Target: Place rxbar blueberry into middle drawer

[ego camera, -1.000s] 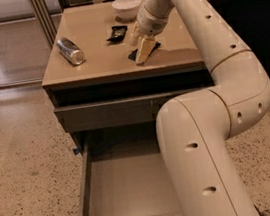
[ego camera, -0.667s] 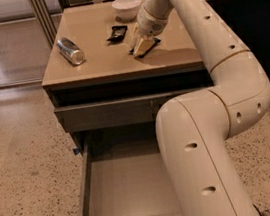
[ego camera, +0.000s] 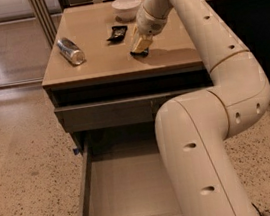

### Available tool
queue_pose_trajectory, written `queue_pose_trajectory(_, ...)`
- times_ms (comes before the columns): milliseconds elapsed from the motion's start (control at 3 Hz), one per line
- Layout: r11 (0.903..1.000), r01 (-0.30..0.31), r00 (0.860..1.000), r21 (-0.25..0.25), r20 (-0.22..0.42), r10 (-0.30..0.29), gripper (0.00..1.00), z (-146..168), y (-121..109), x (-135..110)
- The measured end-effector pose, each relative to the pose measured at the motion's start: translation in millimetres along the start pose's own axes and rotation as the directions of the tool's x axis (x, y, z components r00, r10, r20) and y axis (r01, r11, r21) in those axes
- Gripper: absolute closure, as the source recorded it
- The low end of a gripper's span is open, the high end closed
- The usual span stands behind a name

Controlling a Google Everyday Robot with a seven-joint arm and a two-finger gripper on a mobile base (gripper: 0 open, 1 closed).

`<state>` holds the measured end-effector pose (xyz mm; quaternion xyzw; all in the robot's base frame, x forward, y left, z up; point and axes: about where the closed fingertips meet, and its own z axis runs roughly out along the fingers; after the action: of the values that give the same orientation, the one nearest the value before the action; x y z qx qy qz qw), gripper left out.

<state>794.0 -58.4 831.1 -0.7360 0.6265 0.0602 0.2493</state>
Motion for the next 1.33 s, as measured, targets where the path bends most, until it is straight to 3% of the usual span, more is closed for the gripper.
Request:
queue_pose_trajectory(667,0.9933,0.071,0.991,0.091,0.103,-0.08,1.0,-57,-3,-40)
queue_pose_trajectory(1000,0.9859,0.123,0.977,0.113,0.162,-0.141,1.0,-84,13,-60)
queue_pose_trajectory(1333,0.9668,0.184,0.953,0.177,0.208,-0.22,1.0,-120,37,-82)
